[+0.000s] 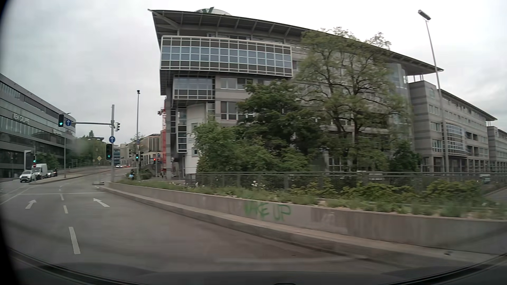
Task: Follow the waypoints while adhering to traffic rules and regulations
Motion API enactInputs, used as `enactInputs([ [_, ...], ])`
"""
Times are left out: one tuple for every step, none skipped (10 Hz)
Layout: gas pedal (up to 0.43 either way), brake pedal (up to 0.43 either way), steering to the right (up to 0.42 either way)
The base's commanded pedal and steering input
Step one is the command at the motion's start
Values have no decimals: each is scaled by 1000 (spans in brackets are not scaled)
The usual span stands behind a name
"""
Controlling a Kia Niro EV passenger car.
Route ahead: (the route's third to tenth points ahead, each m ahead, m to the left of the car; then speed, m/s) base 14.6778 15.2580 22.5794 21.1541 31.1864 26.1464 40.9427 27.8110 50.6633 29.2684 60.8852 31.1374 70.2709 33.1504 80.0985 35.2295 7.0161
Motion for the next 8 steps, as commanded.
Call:
enactInputs([
  [209, 0, -369],
  [220, 0, -359],
  [220, 0, -348],
  [220, 0, -334],
  [220, 0, -309],
  [220, 0, -282],
  [220, 0, -251],
  [220, 0, -222],
])
